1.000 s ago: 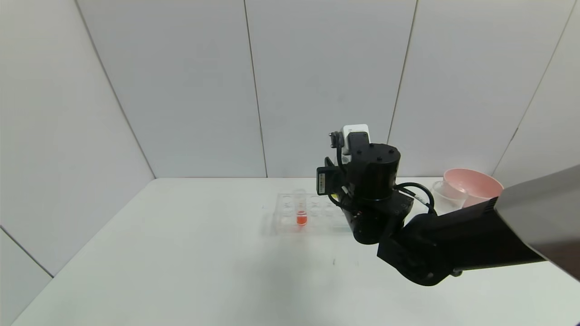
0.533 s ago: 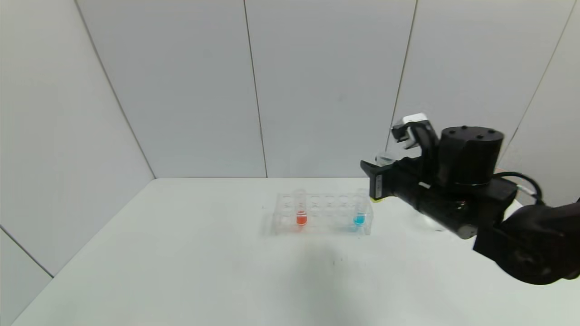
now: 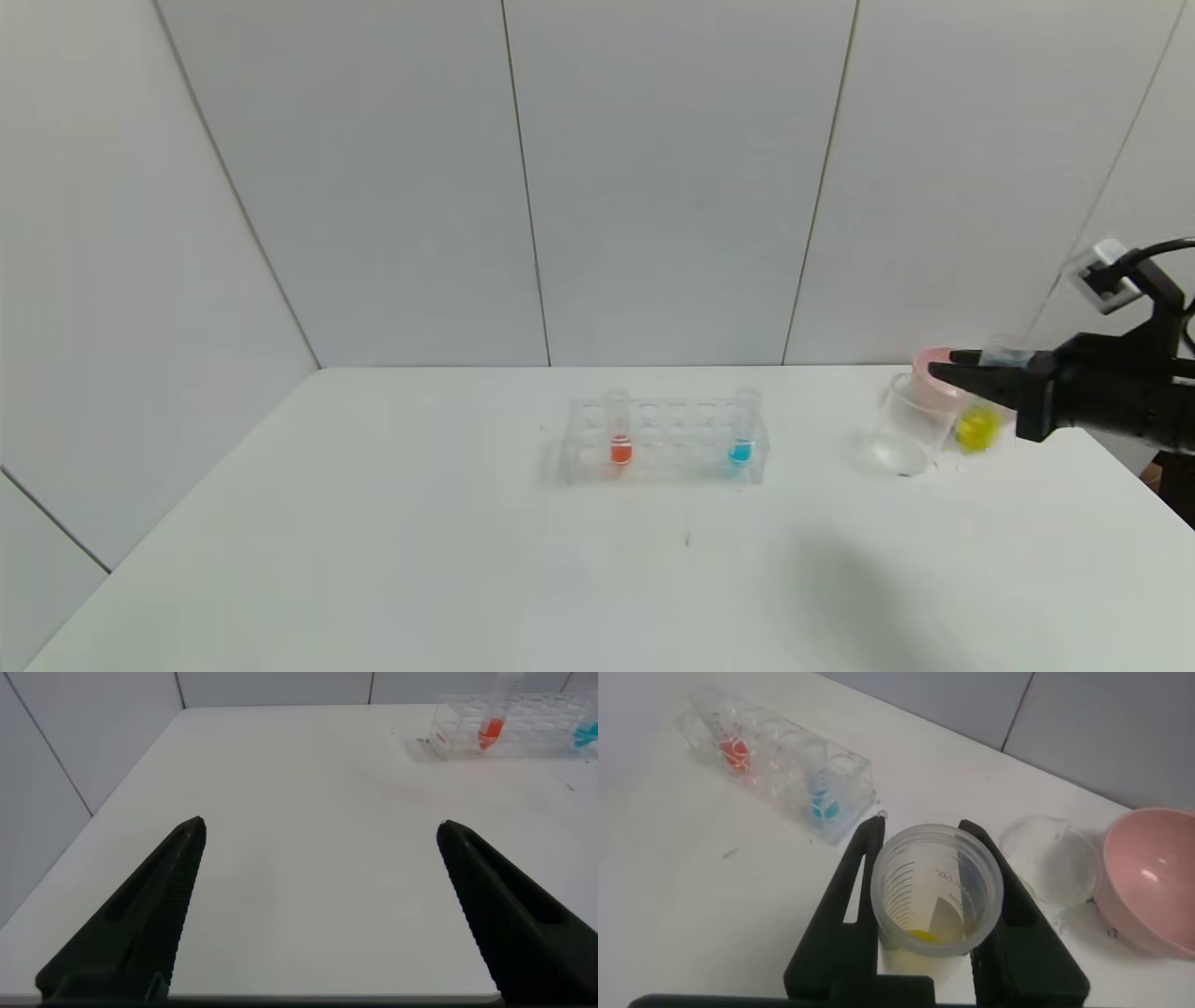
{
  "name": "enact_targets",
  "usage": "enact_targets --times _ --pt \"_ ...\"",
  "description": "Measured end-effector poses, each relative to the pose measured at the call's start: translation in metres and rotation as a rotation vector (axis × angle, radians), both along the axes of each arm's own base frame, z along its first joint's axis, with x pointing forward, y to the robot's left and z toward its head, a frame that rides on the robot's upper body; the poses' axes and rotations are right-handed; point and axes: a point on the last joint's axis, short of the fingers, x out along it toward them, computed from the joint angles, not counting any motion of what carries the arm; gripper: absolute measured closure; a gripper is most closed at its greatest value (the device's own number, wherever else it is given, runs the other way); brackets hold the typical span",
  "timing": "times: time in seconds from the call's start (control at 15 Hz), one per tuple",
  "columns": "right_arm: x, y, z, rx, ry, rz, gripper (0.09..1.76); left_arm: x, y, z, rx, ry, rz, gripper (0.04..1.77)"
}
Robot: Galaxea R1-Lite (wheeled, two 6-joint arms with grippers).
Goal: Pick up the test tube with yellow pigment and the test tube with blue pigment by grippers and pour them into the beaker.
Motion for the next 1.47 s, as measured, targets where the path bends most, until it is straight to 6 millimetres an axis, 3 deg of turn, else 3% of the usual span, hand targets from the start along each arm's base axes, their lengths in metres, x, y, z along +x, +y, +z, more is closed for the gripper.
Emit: enact_targets --times 0.27,0.53,0.8,1.07,1.47 --pt "0.005 -0.036 0.006 -0.104 0.032 -0.038 1.24 0.000 0.000 0.000 0.000 0.000 0.000 0.05" --pt "0.028 -0.057 0.018 -0.192 0.082 -0.030 1.24 0.000 0.000 0.000 0.000 0.000 0.000 0.05" --pt "0.062 -0.068 0.026 -0.229 0.132 -0.006 1.24 0.000 0.000 0.000 0.000 0.000 0.000 0.05" --pt "0.095 -0.077 0.020 -0.291 0.166 0.024 1.24 0.000 0.000 0.000 0.000 0.000 0.000 0.05" --pt "0.110 -0.086 0.018 -0.429 0.222 0.087 1.24 0.000 0.000 0.000 0.000 0.000 0.000 0.05"
